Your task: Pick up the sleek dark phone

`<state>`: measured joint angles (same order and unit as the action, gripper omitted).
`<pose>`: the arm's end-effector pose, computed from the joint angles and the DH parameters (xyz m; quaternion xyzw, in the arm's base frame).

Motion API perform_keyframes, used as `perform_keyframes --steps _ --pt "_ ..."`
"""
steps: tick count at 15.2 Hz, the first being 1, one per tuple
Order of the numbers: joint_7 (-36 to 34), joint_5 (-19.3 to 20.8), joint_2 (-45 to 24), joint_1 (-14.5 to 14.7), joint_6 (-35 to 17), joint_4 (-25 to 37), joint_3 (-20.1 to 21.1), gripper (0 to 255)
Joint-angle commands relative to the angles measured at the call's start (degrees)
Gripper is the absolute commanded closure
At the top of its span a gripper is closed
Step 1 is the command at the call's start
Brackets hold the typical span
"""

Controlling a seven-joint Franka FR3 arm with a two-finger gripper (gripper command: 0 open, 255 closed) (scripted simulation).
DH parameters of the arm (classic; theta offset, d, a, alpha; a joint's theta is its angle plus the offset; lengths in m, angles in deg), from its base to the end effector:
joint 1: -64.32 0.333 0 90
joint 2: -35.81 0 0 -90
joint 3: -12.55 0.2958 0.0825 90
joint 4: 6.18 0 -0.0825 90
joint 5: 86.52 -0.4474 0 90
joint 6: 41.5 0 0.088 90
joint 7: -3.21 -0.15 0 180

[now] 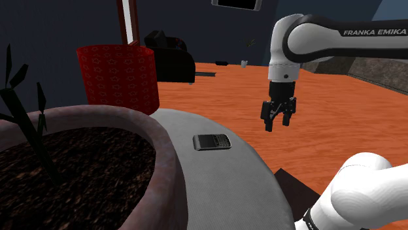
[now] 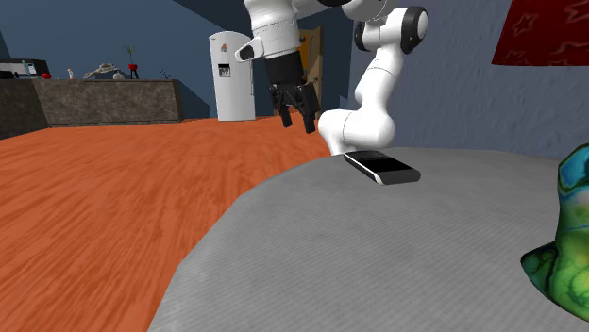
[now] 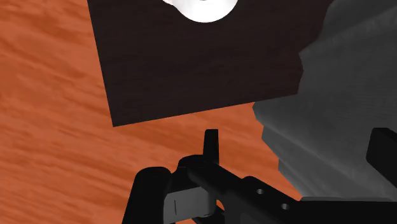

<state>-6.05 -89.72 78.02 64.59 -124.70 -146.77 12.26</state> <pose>0.3627 0.0088 0.4564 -0.9876 0.0797 0.1340 0.0188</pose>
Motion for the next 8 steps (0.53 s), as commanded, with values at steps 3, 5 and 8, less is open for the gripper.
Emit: perform_keyframes --steps 3,5,8 --pt "3.08 -0.57 -2.04 2.64 -2.24 1.47 1.19 0" --pt "6.13 -1.08 -3.85 5.18 -4.32 2.93 2.41 0" --pt "10.66 -1.75 -6.15 8.88 -7.18 5.04 4.29 0"
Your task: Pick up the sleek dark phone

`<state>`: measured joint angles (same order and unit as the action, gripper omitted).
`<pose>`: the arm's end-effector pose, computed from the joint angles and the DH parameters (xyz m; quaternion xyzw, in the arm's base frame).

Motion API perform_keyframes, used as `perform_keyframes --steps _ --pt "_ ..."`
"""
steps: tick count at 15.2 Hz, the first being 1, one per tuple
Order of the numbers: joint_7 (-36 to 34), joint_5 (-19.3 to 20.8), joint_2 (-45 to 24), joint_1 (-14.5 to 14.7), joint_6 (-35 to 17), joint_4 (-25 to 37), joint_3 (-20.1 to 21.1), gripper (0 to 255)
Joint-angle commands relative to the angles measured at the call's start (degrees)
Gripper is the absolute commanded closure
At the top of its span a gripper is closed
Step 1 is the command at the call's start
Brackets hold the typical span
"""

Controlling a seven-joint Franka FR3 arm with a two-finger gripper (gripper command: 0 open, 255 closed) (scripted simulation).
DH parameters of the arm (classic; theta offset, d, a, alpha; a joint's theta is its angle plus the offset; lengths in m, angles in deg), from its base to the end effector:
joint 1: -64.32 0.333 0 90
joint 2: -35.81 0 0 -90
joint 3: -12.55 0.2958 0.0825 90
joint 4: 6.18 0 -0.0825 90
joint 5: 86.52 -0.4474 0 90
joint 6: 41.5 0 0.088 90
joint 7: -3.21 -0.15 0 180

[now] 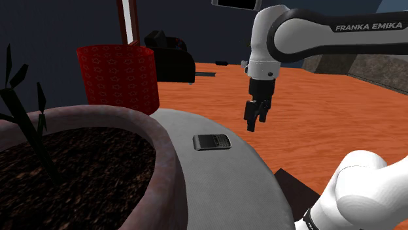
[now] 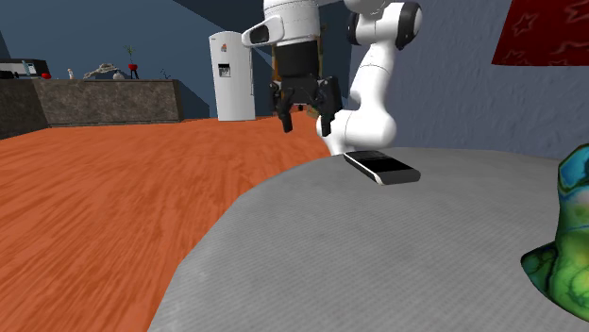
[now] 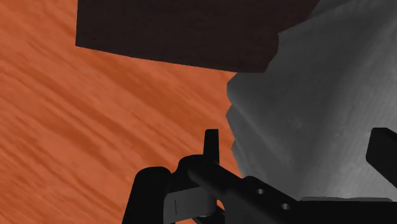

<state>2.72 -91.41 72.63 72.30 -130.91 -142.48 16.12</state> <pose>0.3937 0.0935 0.4634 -0.9922 -0.0849 0.0900 0.0151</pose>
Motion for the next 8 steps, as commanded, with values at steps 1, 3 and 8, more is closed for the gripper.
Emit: perform_keyframes --steps 1,3,8 --pt "3.39 -0.26 -1.41 2.36 -1.87 1.41 1.08 0" --pt "6.37 -0.63 -2.54 4.71 -3.59 2.67 2.37 0" --pt "13.79 -1.41 -4.33 10.40 -7.54 5.25 5.64 0"
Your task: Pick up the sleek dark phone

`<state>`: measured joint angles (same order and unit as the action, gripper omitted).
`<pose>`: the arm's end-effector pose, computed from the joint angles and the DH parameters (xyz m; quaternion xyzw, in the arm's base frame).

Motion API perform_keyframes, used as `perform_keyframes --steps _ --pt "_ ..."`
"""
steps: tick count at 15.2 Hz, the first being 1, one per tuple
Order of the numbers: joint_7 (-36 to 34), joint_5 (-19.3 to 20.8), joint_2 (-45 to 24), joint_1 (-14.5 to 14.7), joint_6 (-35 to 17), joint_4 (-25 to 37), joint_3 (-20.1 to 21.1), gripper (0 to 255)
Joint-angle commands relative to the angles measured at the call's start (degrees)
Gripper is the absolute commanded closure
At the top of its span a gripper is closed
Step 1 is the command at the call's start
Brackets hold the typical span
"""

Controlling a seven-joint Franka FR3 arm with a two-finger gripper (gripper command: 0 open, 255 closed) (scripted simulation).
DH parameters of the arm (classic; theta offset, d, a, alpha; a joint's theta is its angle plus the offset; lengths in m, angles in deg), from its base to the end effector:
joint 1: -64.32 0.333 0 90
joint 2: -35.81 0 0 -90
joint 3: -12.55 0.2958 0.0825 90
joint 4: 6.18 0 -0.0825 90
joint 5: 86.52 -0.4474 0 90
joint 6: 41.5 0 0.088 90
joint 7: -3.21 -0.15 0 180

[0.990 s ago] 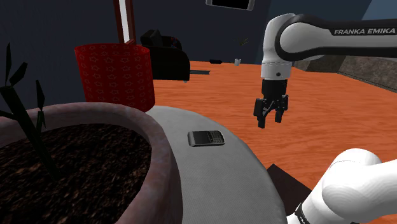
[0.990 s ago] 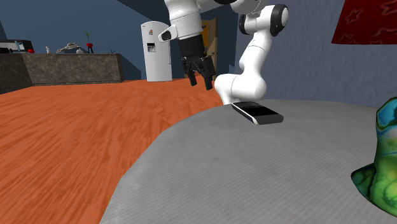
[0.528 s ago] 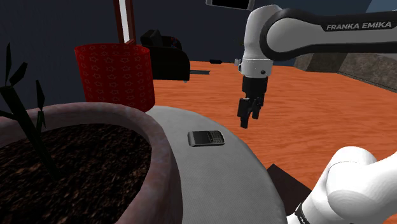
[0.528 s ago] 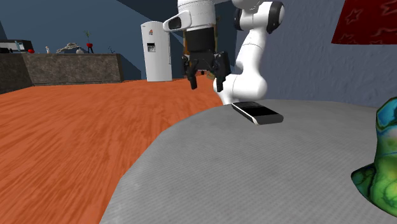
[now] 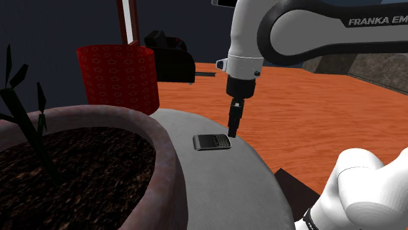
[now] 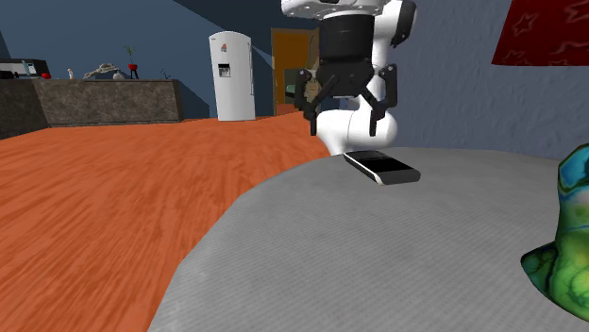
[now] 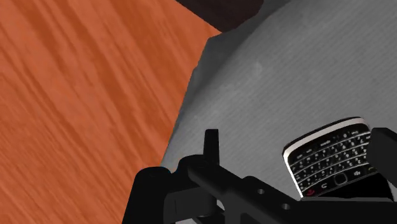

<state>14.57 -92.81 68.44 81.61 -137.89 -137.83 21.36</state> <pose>0.3943 0.2119 0.4807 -0.9531 -0.3015 0.0266 0.0100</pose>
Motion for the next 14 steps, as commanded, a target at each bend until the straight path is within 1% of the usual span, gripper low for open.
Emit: perform_keyframes --steps 1,3,10,12,13,14 --pt "3.41 -0.15 -0.32 2.20 -1.29 1.00 1.05 0" --pt "5.67 -0.36 -0.48 3.92 -2.40 1.52 2.01 0" --pt "5.84 -0.73 -0.39 4.10 -7.76 -3.93 2.43 0" --pt "5.85 -0.76 -0.40 4.11 -8.20 -4.36 2.47 0" --pt "5.87 -0.76 -0.43 4.11 -8.31 -4.44 2.47 255" --pt "5.88 -0.75 -0.47 4.10 -8.38 -4.46 2.47 255"
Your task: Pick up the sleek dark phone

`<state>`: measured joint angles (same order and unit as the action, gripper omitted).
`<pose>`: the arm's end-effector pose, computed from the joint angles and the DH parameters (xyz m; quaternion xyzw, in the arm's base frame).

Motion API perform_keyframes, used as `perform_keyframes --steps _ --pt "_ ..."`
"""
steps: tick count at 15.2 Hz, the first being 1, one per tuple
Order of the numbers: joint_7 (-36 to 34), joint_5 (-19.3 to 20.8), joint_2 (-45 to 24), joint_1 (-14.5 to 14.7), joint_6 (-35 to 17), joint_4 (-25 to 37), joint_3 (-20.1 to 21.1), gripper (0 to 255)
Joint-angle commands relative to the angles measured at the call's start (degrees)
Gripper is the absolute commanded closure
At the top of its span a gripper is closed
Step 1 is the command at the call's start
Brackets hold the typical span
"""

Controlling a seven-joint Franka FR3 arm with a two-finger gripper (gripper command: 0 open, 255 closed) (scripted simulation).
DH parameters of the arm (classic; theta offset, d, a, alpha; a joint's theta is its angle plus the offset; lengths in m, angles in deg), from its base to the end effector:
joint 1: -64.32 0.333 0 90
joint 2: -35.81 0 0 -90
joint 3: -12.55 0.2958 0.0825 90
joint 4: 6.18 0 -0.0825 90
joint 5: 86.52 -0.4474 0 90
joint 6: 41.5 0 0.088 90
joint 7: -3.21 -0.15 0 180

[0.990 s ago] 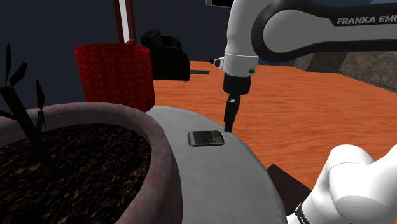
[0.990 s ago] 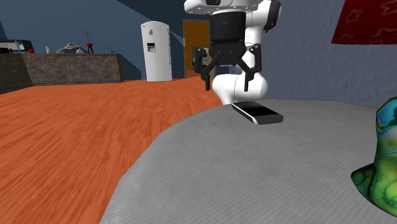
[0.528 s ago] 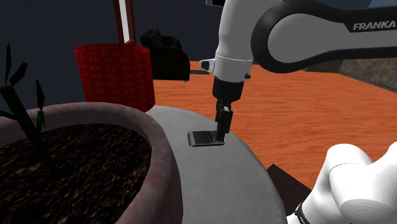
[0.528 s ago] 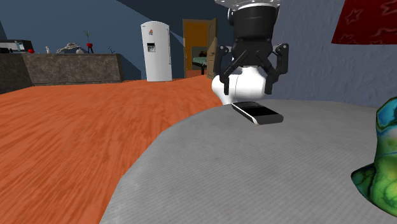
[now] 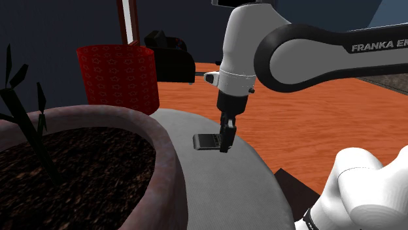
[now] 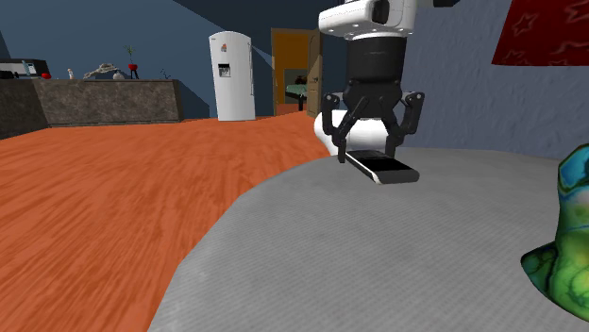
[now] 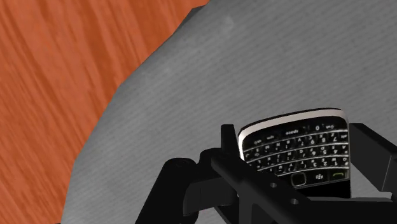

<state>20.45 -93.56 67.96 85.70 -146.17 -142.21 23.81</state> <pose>0.3788 0.2586 0.4461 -0.9190 -0.3943 -0.0024 0.0078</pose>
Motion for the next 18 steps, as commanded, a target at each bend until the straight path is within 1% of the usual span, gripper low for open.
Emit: perform_keyframes --steps 1,8,18 --pt "0.01 0.00 -0.04 -0.01 -0.13 -0.07 0.00 255" --pt "-0.02 -0.01 0.06 0.02 0.07 0.02 0.01 255" --pt "-0.28 0.51 -0.19 -0.24 7.70 7.90 -0.57 255"
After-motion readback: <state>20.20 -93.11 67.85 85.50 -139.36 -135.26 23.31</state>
